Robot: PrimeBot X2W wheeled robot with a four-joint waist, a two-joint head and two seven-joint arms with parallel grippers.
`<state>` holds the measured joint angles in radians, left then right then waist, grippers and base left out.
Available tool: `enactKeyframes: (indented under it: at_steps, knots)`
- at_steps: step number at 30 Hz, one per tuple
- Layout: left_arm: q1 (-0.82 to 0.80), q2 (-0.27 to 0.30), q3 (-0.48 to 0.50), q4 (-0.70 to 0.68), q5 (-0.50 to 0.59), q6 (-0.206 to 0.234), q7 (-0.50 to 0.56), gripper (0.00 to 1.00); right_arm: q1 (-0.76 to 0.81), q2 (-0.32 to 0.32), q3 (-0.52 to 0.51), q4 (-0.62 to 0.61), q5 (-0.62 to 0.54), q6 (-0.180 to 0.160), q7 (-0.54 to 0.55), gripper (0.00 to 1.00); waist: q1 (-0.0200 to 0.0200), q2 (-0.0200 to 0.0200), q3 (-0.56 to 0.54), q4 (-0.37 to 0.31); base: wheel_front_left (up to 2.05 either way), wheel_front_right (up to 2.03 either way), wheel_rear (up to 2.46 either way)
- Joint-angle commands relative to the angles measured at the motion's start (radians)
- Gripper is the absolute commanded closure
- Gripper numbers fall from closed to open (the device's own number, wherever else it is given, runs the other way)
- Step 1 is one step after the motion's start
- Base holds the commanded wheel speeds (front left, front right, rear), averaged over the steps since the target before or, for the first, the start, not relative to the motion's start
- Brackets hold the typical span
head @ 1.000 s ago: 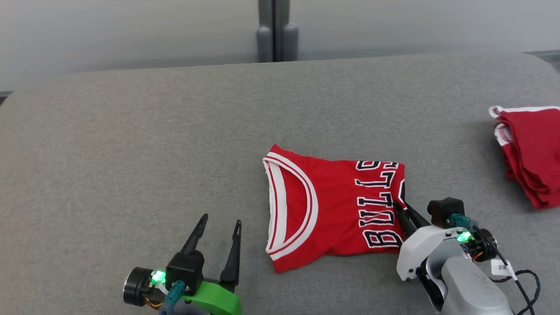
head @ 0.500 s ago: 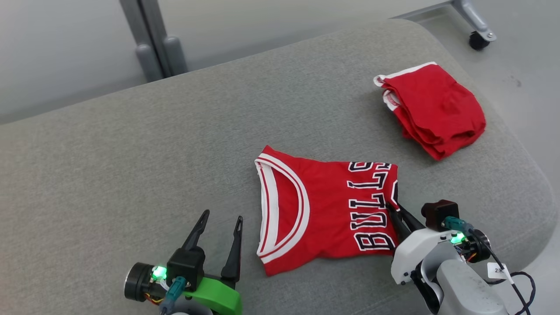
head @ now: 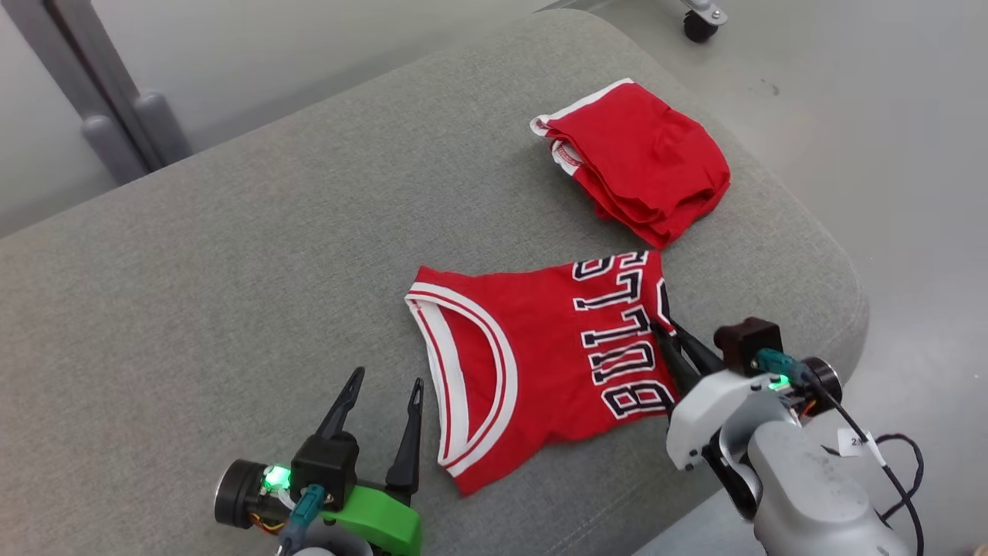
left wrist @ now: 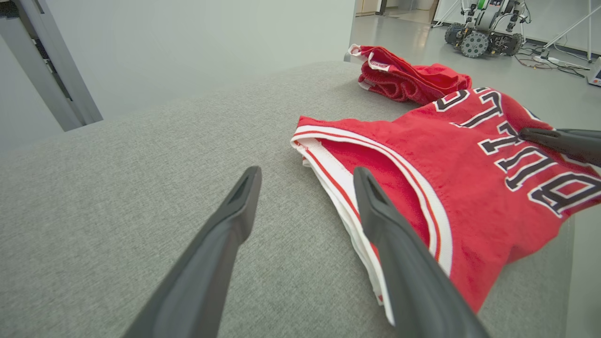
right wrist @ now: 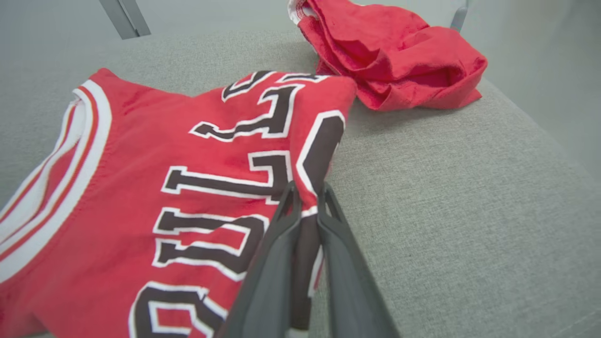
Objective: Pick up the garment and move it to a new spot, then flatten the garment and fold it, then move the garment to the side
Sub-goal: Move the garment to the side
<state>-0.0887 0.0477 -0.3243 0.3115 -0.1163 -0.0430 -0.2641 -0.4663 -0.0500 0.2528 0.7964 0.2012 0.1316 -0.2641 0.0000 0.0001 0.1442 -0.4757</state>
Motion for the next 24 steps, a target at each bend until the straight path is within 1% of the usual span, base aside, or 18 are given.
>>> enactKeyframes:
  at_steps: [1,4,7,11,14,18,20,22,24]
  knots:
    - [-0.021,0.006,0.004,0.003,0.008,-0.001,0.0,0.0,-0.035,-0.002,0.013,-0.011,-0.008,-0.002,0.0,1.0,0.0,-0.0001,0.031,-0.027,0.0,0.0,0.0]
    - [-0.028,0.006,0.007,0.006,0.02,-0.009,0.0,0.0,-0.102,-0.002,0.049,-0.015,-0.011,-0.002,0.0,1.0,0.0,-0.0001,0.051,-0.026,0.0,0.0,0.0]
    - [-0.042,0.006,0.018,0.013,0.034,-0.016,0.0,0.0,-0.205,-0.003,0.07,-0.004,-0.014,-0.002,0.007,1.0,0.0,-0.0001,0.073,-0.016,0.0,0.0,0.0]
    - [-0.056,0.006,0.028,0.026,0.044,-0.025,0.0,0.0,-0.356,-0.015,0.041,0.044,-0.054,-0.002,0.028,1.0,0.0,-0.0001,0.104,0.007,0.0,0.0,0.0]
    - [-0.07,0.006,0.032,0.029,0.052,-0.03,0.0,0.0,-0.453,-0.06,-0.029,0.102,-0.104,-0.002,0.043,1.0,0.0,-0.0001,0.128,0.034,0.0,0.0,0.0]
    - [-0.086,0.006,0.037,0.031,0.062,-0.035,0.0,0.0,-0.542,-0.148,-0.187,0.197,-0.205,-0.002,0.061,1.0,0.0,-0.0001,0.156,0.075,0.0,0.0,0.0]
    - [-0.094,0.006,0.04,0.032,0.067,-0.038,0.0,0.0,-0.566,-0.199,-0.275,0.225,-0.285,-0.002,0.06,1.0,0.0,-0.0001,0.167,0.093,0.0,0.0,0.0]
    - [-0.101,0.006,0.045,0.033,0.073,-0.042,0.0,0.0,-0.57,-0.221,-0.362,0.234,-0.364,-0.002,0.057,0.0,0.0,-0.0001,0.176,0.109,0.0,0.0,0.0]
    - [-0.104,0.007,0.052,0.033,0.076,-0.042,0.0,0.0,-0.553,-0.216,-0.444,0.23,-0.427,-0.002,0.051,0.0,0.0,-0.0001,0.181,0.118,0.0,0.0,0.0]
